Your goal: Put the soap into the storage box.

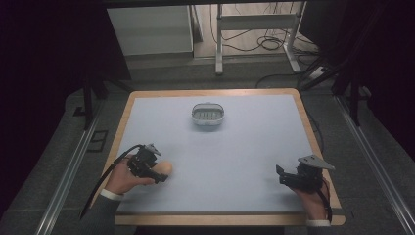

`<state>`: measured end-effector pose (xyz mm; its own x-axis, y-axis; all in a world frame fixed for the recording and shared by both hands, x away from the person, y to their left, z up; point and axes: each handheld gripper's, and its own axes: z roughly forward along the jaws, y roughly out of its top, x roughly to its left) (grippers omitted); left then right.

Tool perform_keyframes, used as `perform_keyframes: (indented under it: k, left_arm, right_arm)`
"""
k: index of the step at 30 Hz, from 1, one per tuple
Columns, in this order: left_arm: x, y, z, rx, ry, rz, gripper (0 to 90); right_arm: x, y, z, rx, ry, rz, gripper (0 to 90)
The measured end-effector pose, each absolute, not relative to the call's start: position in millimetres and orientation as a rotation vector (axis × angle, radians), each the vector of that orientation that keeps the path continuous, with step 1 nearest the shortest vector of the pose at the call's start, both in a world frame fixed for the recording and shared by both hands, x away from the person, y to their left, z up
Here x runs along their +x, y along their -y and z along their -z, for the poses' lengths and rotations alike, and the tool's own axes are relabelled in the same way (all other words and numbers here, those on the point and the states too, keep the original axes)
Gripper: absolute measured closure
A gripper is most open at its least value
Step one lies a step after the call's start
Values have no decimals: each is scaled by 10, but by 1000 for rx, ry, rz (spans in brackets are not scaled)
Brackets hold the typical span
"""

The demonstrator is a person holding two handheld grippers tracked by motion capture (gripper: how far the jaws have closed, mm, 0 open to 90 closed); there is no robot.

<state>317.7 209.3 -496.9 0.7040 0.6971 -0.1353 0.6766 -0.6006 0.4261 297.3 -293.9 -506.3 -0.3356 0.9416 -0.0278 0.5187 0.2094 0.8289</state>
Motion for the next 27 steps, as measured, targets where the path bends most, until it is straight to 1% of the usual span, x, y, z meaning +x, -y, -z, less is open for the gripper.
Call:
perform_keyframes:
  k: [2,27]
  left_arm:
    - [3183,-2086,4928,2460,-1050,-83,327]
    - [3355,-1915,4819,2443,-1004,-77,327]
  right_arm:
    - [2976,2940,5067,1350,-1943,-1007,66]
    - [2975,2947,5069,1350,-1941,-1005,66]
